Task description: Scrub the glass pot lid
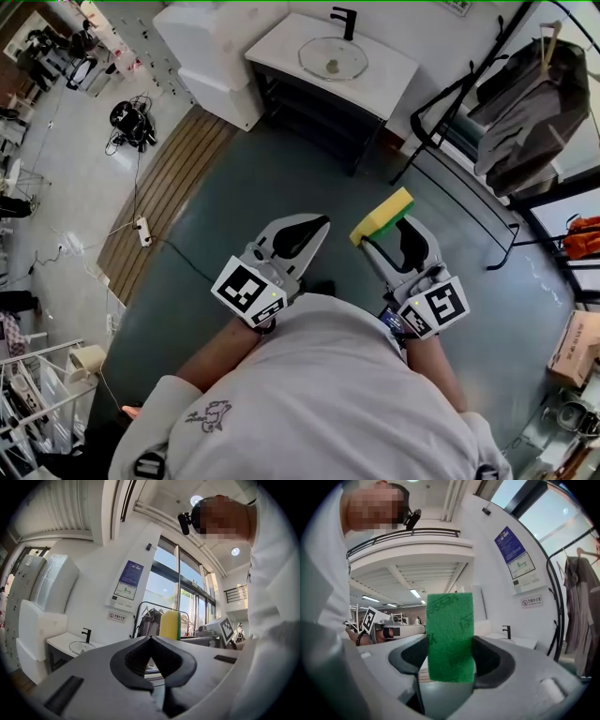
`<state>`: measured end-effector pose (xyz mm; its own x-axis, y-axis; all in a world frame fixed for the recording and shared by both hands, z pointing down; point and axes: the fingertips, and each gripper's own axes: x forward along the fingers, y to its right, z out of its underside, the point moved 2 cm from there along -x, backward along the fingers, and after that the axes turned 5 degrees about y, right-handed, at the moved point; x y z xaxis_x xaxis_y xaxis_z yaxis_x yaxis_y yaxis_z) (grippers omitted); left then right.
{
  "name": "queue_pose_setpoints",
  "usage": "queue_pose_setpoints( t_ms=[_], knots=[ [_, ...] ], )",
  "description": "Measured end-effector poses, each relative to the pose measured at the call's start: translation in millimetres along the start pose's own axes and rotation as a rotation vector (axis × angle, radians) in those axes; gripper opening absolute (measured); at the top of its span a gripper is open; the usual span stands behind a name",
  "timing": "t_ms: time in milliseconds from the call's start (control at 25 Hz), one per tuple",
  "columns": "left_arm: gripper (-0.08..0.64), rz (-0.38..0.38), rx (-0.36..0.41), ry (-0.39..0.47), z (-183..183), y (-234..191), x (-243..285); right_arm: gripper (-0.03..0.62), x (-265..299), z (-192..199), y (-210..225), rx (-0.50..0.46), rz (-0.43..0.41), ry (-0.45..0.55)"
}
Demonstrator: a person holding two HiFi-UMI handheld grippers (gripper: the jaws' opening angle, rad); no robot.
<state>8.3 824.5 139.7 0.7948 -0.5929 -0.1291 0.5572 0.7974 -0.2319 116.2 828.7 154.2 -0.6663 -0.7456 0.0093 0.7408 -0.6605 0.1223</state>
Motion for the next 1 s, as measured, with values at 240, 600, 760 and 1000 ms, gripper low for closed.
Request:
queue_pose_setpoints(
  t_ms=[240, 600, 760, 1000],
  knots=[
    [-0.002, -0.026, 0.000, 0.005, -4, -35, -5, 0.293, 28, 3, 8, 0.003, 0.002, -0.008],
    [-0.002, -0.031, 0.005, -0.006, -26, -131, -13, 0.293, 123, 8, 14, 0.017, -0.001, -0.028],
    [-0.002, -0.028, 0.013, -0.001, -49, -181, -20, 0.293, 165, 8, 19, 0.024, 0.019, -0.044],
    [-0.002, -0.042, 0.005, 0.006, -64, -236, -39, 0.293, 227, 6, 15, 0.030, 0.016, -0.040]
  ],
)
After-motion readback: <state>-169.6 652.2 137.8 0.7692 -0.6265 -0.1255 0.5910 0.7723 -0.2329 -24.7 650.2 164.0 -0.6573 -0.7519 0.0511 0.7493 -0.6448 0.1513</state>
